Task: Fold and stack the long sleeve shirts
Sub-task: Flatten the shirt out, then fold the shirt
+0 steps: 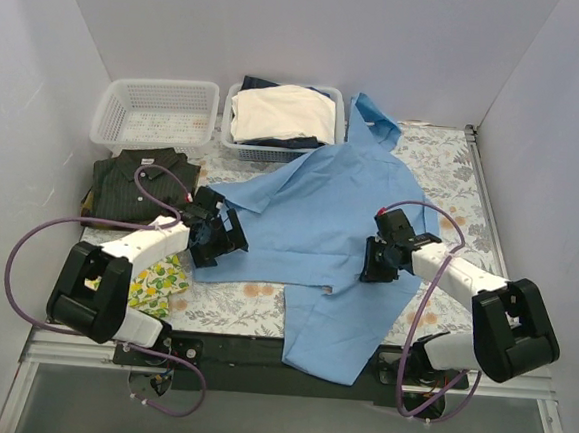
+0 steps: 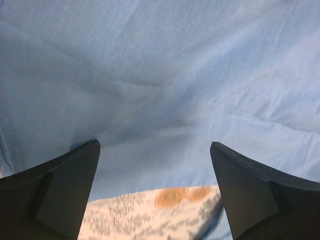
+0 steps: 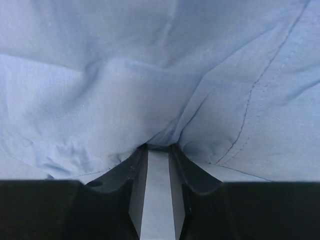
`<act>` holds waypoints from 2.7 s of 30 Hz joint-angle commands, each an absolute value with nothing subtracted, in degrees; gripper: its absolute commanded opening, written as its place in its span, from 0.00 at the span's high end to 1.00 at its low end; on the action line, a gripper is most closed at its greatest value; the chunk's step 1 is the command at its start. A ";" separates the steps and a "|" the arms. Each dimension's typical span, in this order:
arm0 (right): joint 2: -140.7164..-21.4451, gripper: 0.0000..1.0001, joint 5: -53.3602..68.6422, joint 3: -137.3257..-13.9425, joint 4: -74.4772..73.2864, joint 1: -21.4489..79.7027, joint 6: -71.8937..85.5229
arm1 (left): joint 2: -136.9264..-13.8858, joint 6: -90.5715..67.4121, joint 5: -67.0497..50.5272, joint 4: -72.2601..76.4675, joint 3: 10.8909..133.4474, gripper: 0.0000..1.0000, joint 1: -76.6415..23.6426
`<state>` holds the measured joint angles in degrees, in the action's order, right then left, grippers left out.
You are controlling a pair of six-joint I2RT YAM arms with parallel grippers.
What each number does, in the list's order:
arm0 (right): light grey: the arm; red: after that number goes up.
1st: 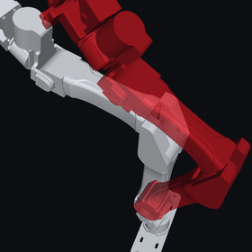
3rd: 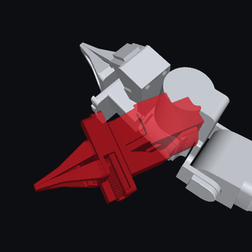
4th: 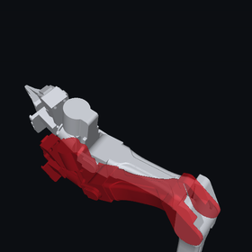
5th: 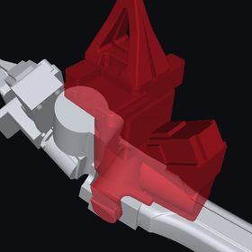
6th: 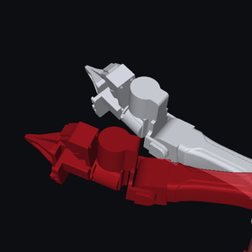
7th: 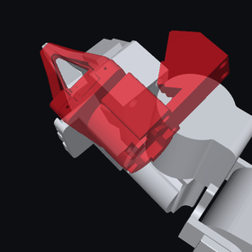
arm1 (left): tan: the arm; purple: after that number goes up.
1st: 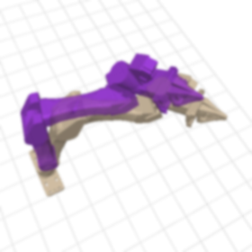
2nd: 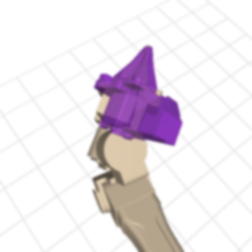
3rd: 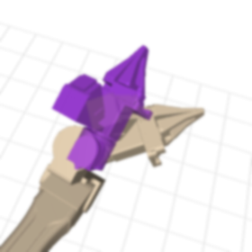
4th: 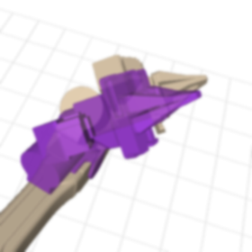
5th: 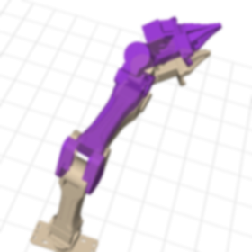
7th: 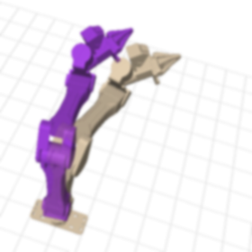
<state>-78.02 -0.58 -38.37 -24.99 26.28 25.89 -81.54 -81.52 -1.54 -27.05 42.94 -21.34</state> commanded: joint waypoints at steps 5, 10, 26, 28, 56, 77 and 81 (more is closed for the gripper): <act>-76.74 0.62 0.36 -35.50 -44.10 23.03 28.91 | -76.64 -84.38 -6.86 -40.51 39.64 0.05 -21.36; -71.64 0.61 -4.03 -36.21 -50.44 18.21 31.64 | -74.89 -83.32 -3.96 -40.61 42.27 0.05 -21.36; -71.88 0.60 -9.93 -55.19 -50.90 16.79 29.18 | -86.73 -79.89 -9.40 -27.78 61.34 0.05 -24.34; -73.21 0.60 -9.41 -56.86 -50.01 17.05 28.22 | -90.95 -80.16 -7.92 -26.90 62.66 0.05 -26.44; -78.22 0.60 -9.58 -59.15 -47.28 17.14 24.17 | -107.04 -79.63 24.87 -14.24 73.46 0.07 -22.69; -80.25 0.60 -6.50 -56.95 -48.69 15.91 23.73 | -69.98 -85.60 7.65 -42.96 47.92 0.05 -14.07; -79.37 0.60 -7.47 -56.08 -49.22 15.91 24.43 | -65.84 -88.59 4.32 -47.90 44.66 0.07 -13.18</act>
